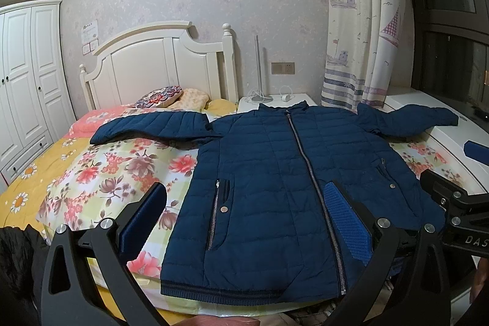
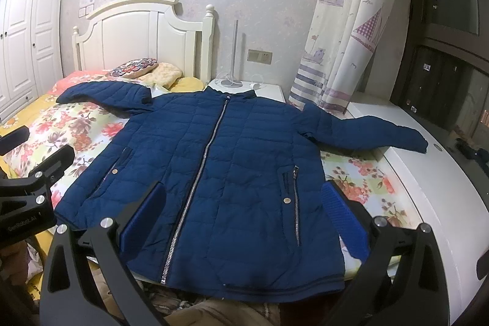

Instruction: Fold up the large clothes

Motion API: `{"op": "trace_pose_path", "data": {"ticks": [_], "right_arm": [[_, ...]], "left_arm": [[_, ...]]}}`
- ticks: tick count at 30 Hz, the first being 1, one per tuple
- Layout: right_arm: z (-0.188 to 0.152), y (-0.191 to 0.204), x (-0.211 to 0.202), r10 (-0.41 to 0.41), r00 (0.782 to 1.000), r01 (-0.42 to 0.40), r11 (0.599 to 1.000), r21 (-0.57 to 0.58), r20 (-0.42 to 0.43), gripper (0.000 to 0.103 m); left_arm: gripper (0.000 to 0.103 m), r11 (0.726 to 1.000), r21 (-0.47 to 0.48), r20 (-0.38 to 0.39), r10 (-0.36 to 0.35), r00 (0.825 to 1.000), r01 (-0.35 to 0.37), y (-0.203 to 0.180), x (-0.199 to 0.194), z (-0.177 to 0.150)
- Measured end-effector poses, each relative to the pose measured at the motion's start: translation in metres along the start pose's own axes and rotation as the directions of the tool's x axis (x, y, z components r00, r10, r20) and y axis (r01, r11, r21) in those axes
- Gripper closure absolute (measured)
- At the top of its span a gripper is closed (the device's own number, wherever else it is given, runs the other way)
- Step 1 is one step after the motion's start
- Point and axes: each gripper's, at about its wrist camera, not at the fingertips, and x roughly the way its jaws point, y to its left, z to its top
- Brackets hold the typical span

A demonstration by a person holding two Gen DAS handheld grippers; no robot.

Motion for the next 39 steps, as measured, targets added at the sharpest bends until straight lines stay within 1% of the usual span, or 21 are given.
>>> {"op": "trace_pose_path", "data": {"ticks": [8,28,35,39], "right_arm": [[-0.001,-0.004,0.001,0.015,1.000,-0.015,1.000,0.012,-0.003,0.002],[-0.001,-0.004,0.002,0.020,1.000,-0.020,1.000,0.016,-0.009,0.002],[-0.005,-0.002,0.004,0.022,1.000,-0.022,1.000,0.018,-0.015,0.002],[-0.009,-0.008,0.018,0.038,0.999,-0.037,0.999,0.033,-0.029,0.002]], "left_arm": [[0.004,1.000,-0.003,0.002,-0.002,1.000,0.002,0.000,-0.001,-0.002],[0.004,1.000,-0.004,-0.004,-0.003,1.000,0.003,0.002,0.000,-0.004],[0.004,1.000,-0.003,-0.021,-0.005,1.000,0.005,0.003,0.007,-0.009],[0.004,1.000,-0.005,-0.046,-0.011,0.999,0.010,0.002,0.020,-0.010]]}}
